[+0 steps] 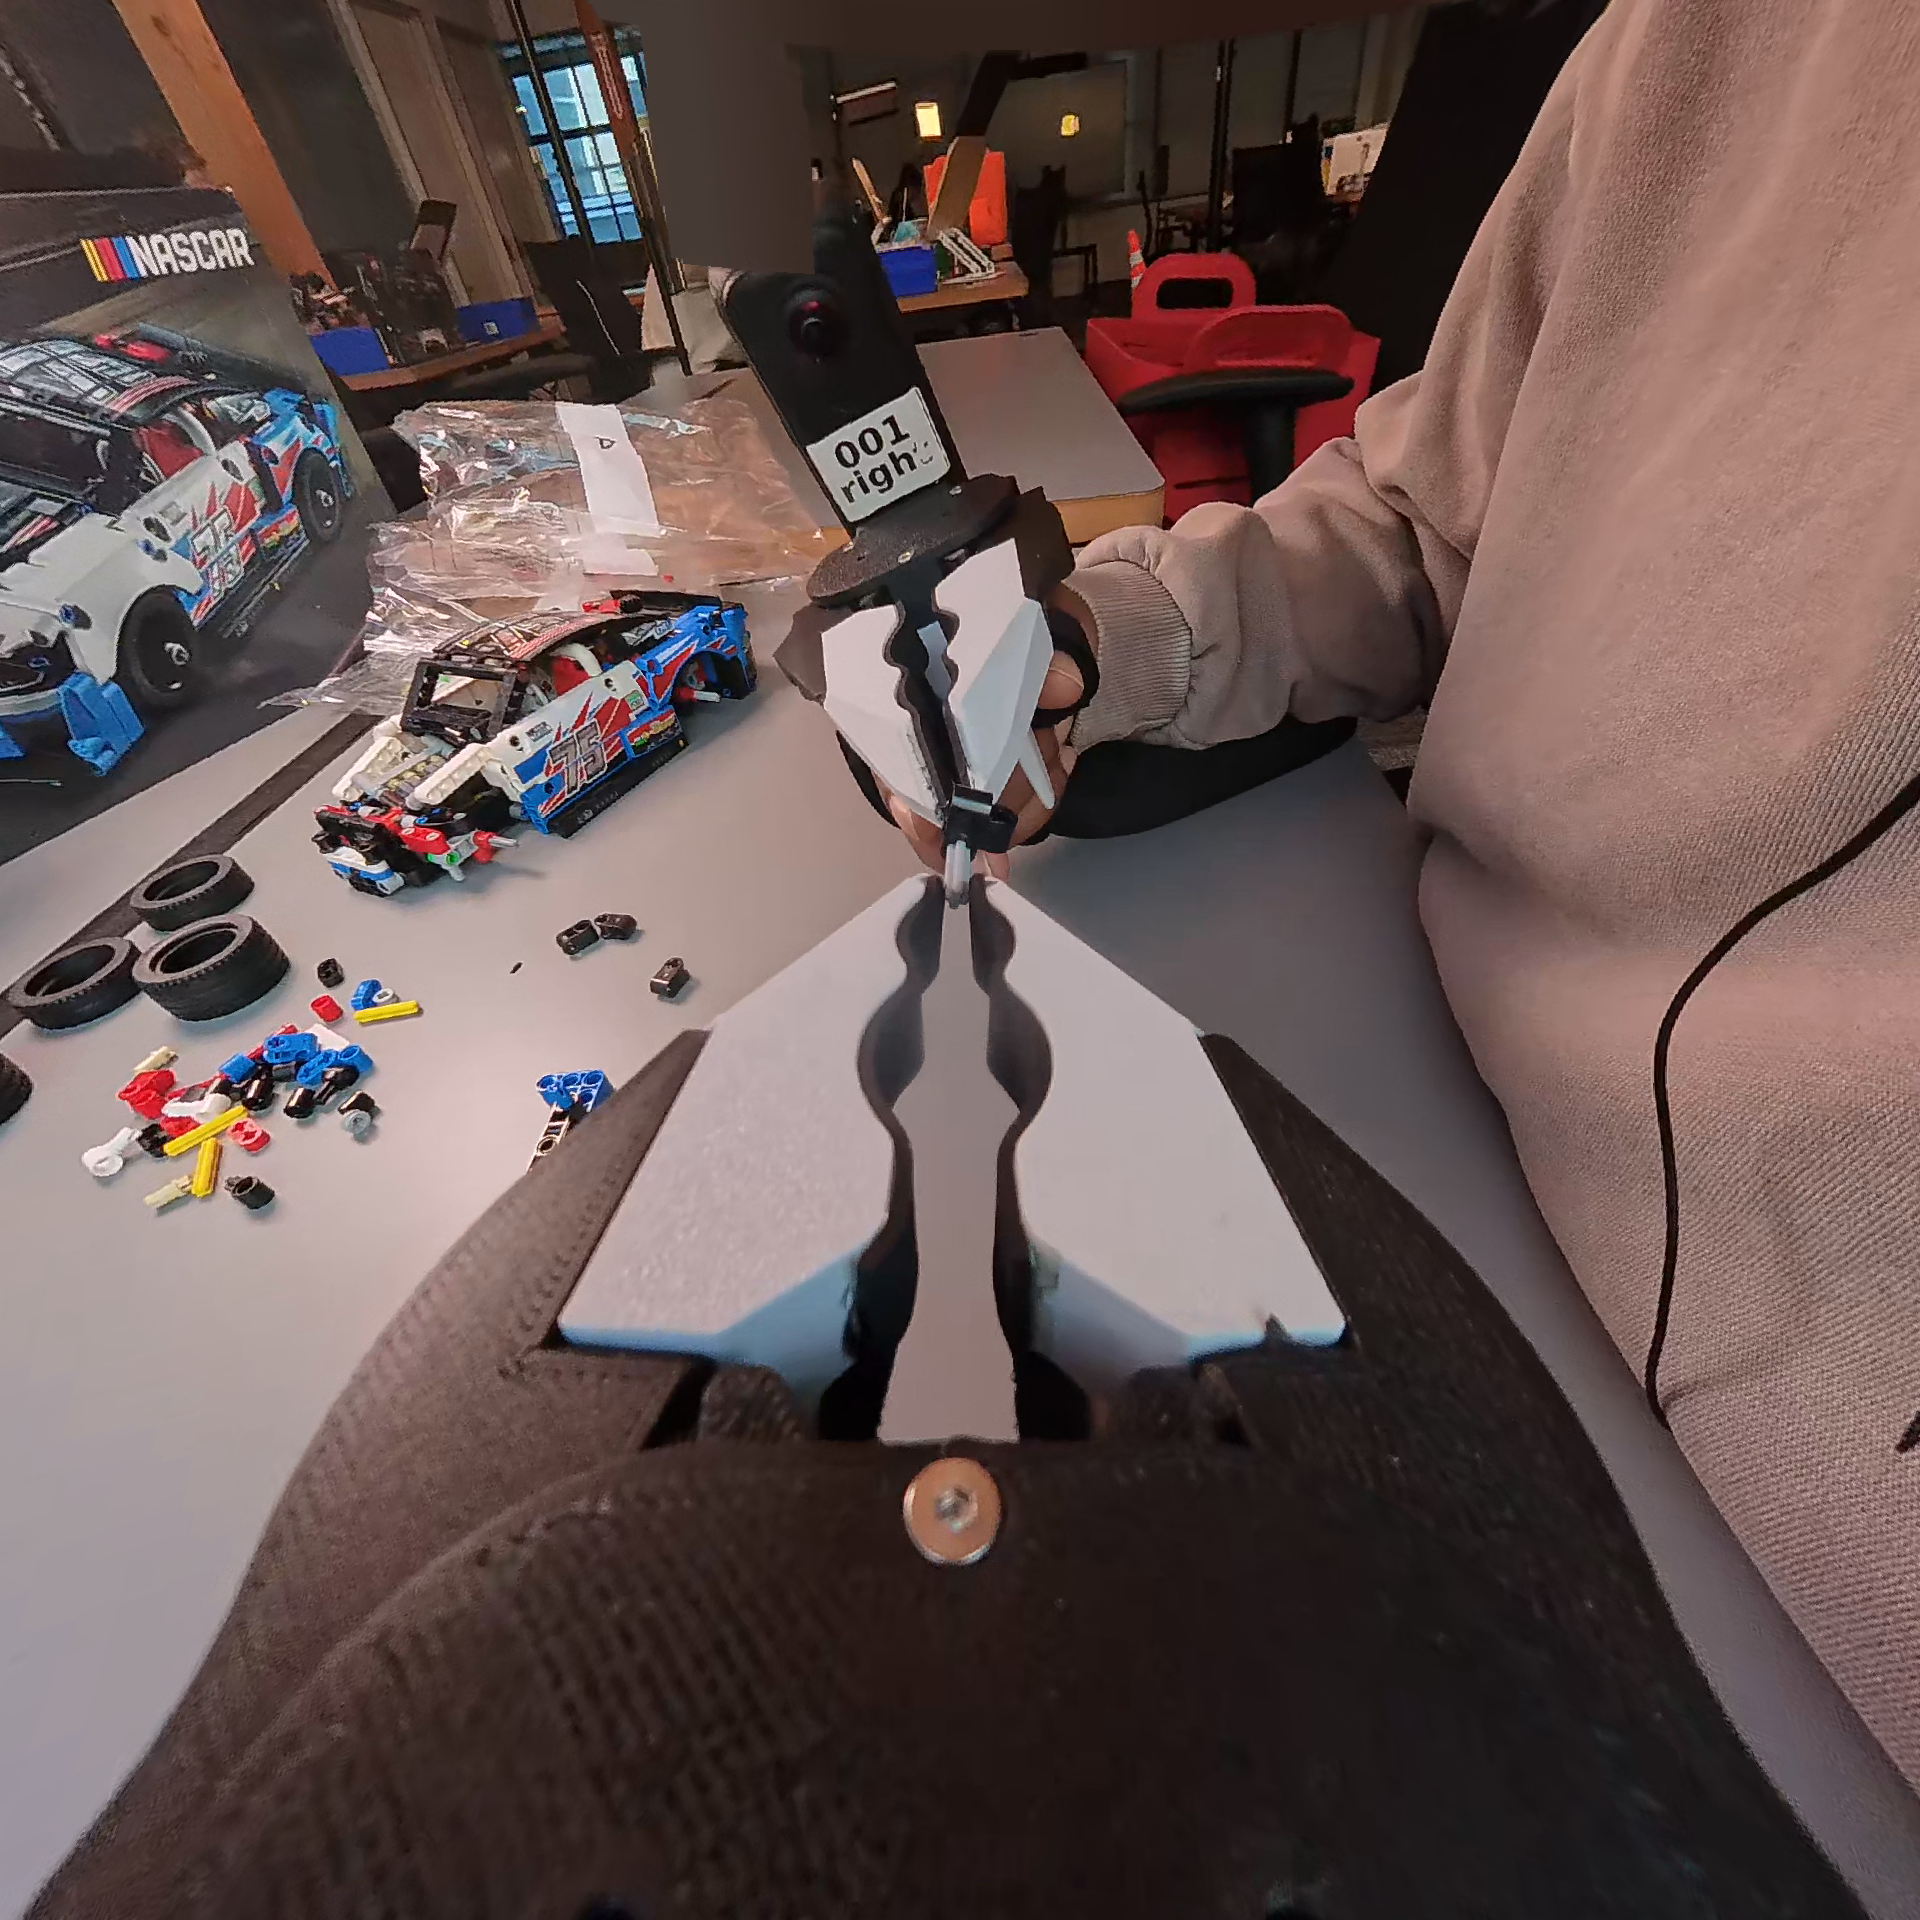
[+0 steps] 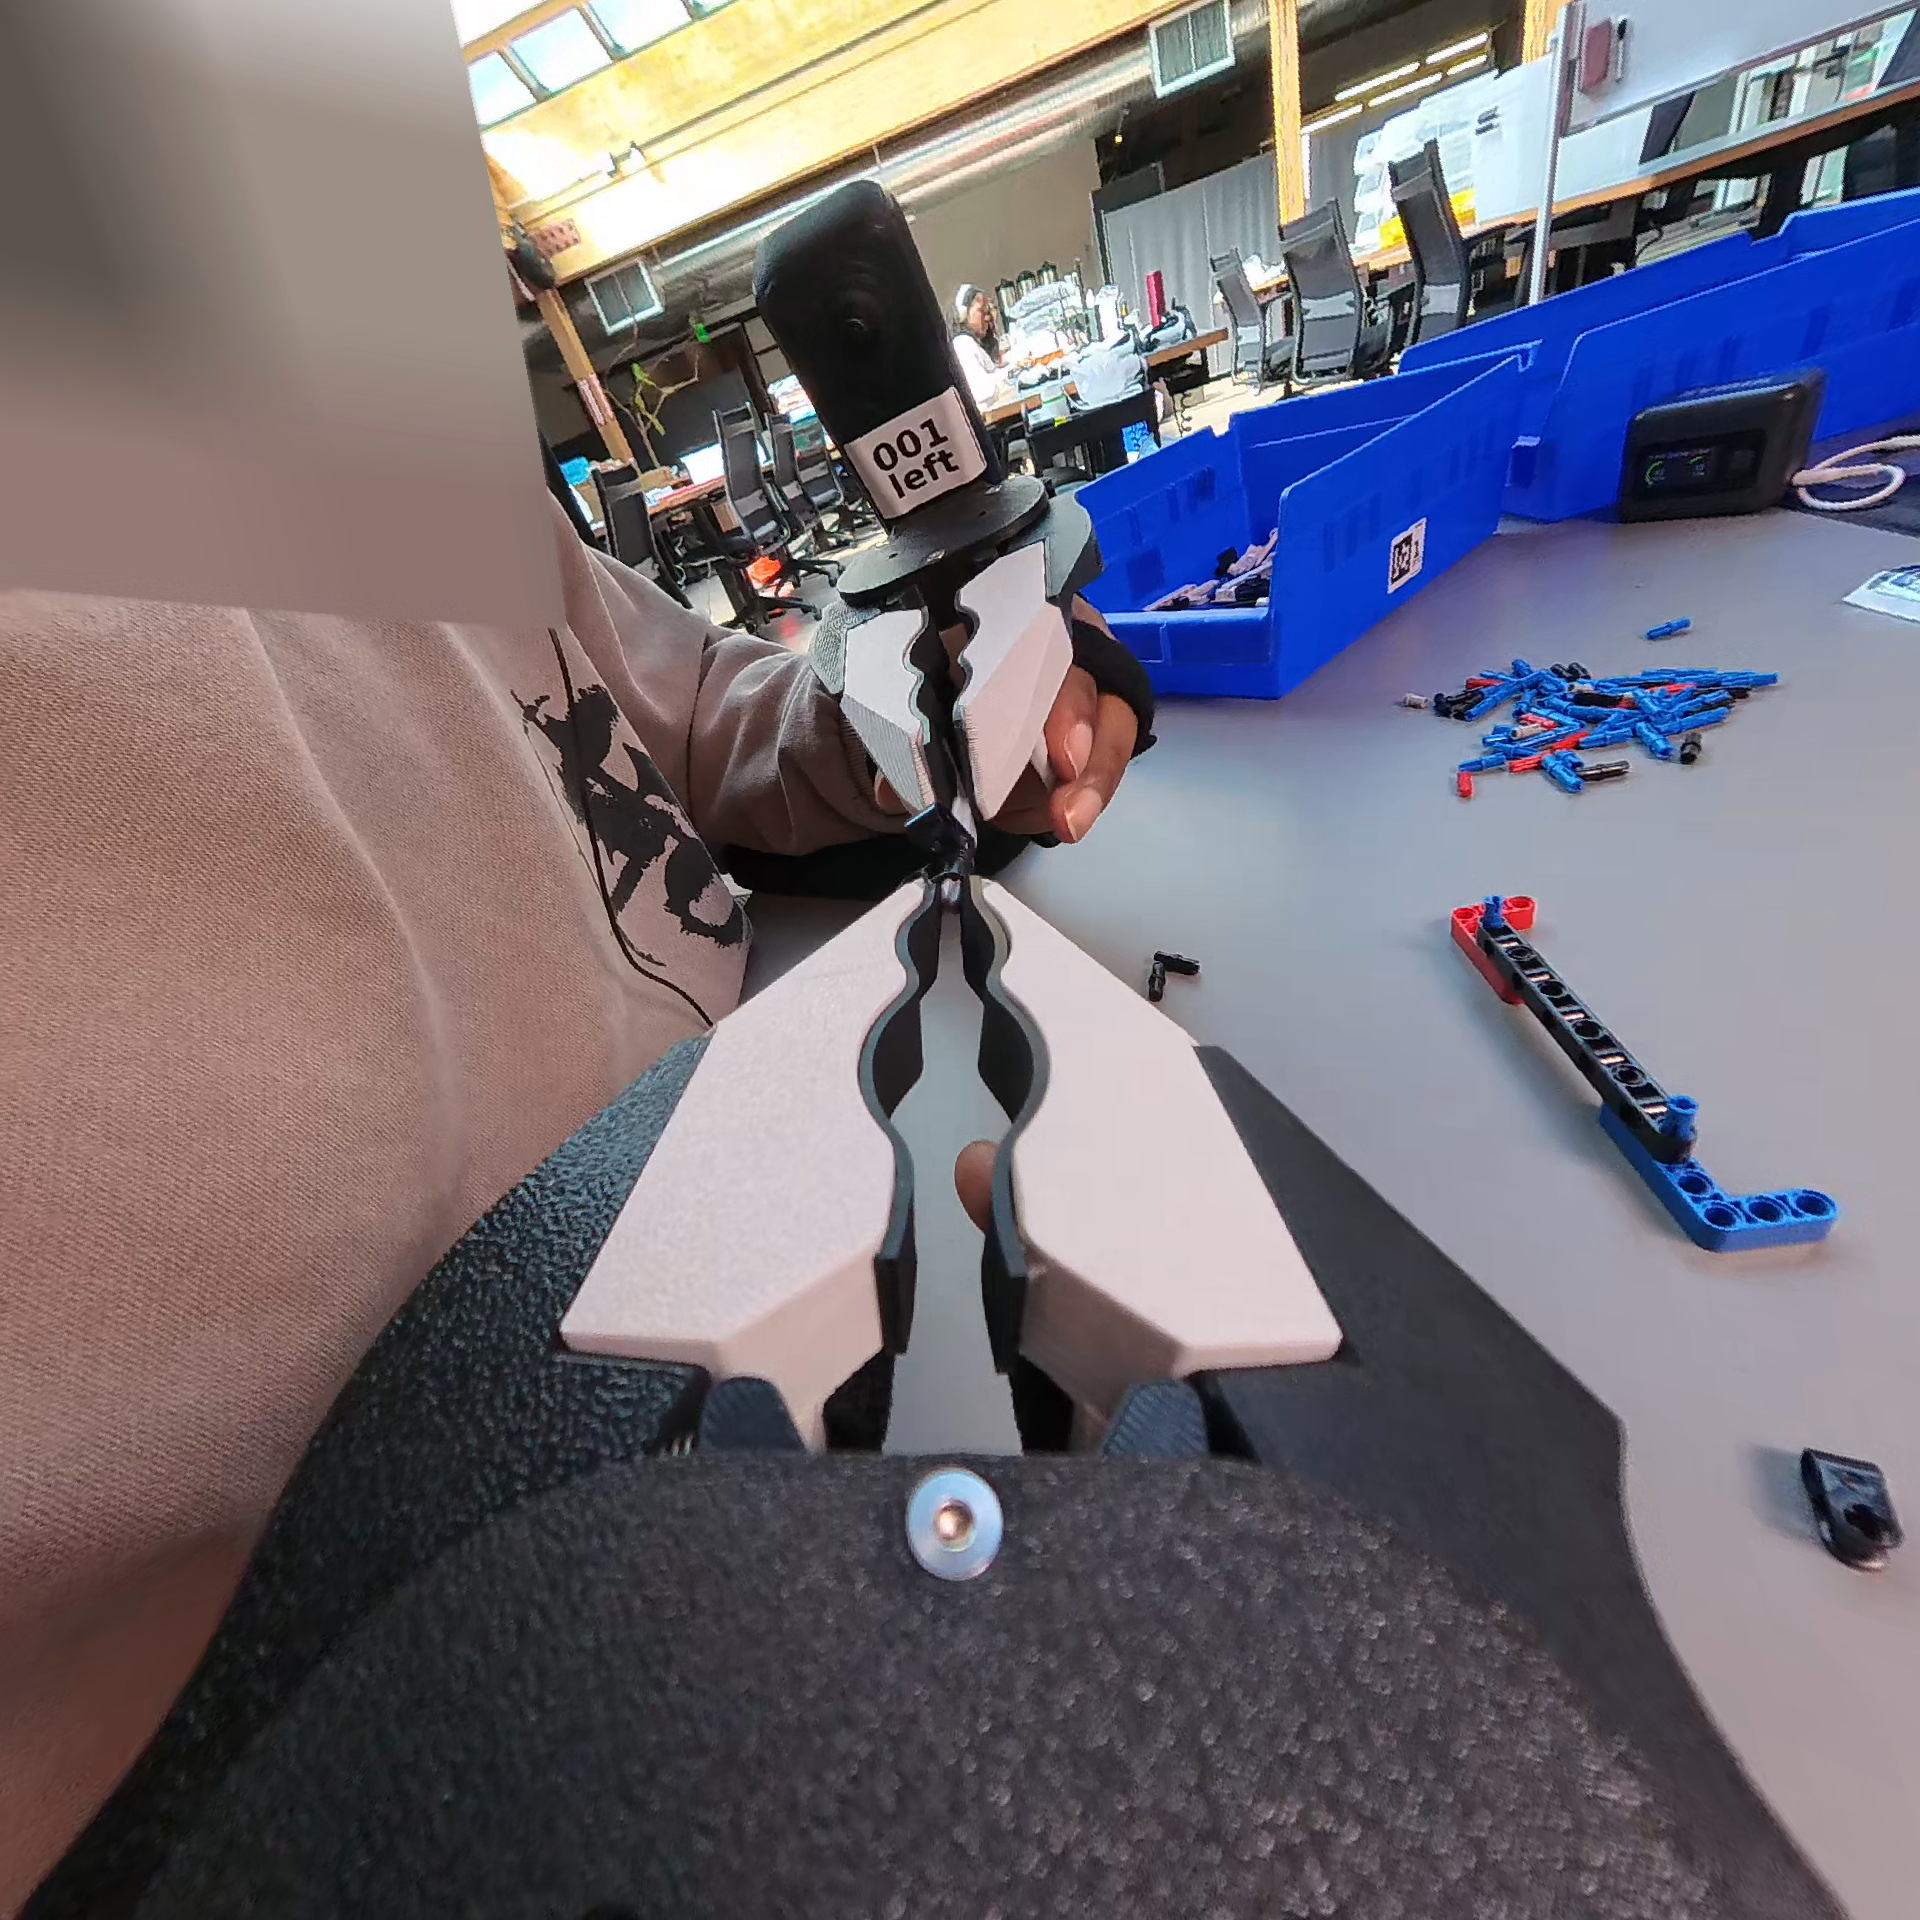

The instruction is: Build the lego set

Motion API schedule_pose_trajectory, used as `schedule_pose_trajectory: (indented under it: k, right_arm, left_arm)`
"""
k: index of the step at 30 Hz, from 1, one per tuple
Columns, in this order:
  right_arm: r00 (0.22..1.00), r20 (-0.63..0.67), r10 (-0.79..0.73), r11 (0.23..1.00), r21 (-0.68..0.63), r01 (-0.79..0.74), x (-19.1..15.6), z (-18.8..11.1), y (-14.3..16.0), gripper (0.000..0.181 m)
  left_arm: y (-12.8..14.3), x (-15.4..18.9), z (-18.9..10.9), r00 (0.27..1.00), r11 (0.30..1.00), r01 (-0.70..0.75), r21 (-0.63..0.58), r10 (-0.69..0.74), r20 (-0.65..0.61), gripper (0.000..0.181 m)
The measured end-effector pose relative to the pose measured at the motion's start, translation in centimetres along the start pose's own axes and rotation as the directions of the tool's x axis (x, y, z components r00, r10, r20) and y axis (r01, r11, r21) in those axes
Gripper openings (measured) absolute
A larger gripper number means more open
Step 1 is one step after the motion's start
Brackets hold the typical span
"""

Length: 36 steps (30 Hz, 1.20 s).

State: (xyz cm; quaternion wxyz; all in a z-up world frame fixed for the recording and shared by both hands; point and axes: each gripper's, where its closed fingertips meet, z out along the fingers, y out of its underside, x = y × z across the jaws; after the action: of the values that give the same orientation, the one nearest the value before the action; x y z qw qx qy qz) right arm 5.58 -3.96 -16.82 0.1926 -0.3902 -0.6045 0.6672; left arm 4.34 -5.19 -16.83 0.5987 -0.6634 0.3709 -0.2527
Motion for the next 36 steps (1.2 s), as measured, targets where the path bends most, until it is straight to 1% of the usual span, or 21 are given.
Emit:
schedule_pose_trajectory:
  k: [5, 8, 10, 13, 18, 27, 36]
  right_arm:
    - [1.000, 0.006, 0.007, 1.000, 0.007, -0.007, -0.1, 0.0, -0.1, 0.002]
    - [1.000, -0.005, 0.005, 1.000, 0.008, -0.005, 0.0, 0.1, 0.0, 0.002]
    - [1.000, 0.002, 0.011, 1.000, 0.017, -0.011, -0.1, 0.1, -0.2, 0.002]
    - [1.000, -0.012, -0.008, 1.000, -0.026, 0.008, 0.0, 0.2, 0.5, 0.002]
    - [1.000, -0.021, -0.015, 0.999, -0.046, 0.014, 0.1, 0.2, 0.9, 0.002]
    - [0.994, -0.069, -0.090, 0.990, -0.115, 0.081, 0.4, 0.3, 1.8, 0.002]
    - [0.990, -0.086, -0.110, 0.983, -0.155, 0.096, 0.7, 0.4, 2.6, 0.002]
  left_arm:
    - [0.0, 0.2, 0.0, 1.000, 1.000, -0.009, -0.018, 0.009, -0.013, 0.003]
    - [0.6, 0.2, 0.1, 1.000, 0.998, -0.026, -0.056, 0.026, -0.006, 0.002]
    - [0.6, 0.3, 0.1, 1.000, 0.999, -0.014, -0.050, 0.014, -0.006, 0.002]
    - [0.9, 0.3, 0.1, 1.000, 0.998, -0.014, -0.068, 0.013, -0.015, 0.001]
    - [1.4, 0.4, 0.2, 1.000, 0.996, 0.005, -0.089, -0.006, -0.020, 0.001]
    - [2.5, 0.4, 0.4, 0.999, 0.991, 0.028, -0.129, -0.030, -0.020, 0.001]
    - [3.5, 0.4, 0.6, 0.999, 0.985, 0.039, -0.168, -0.043, -0.018, 0.001]
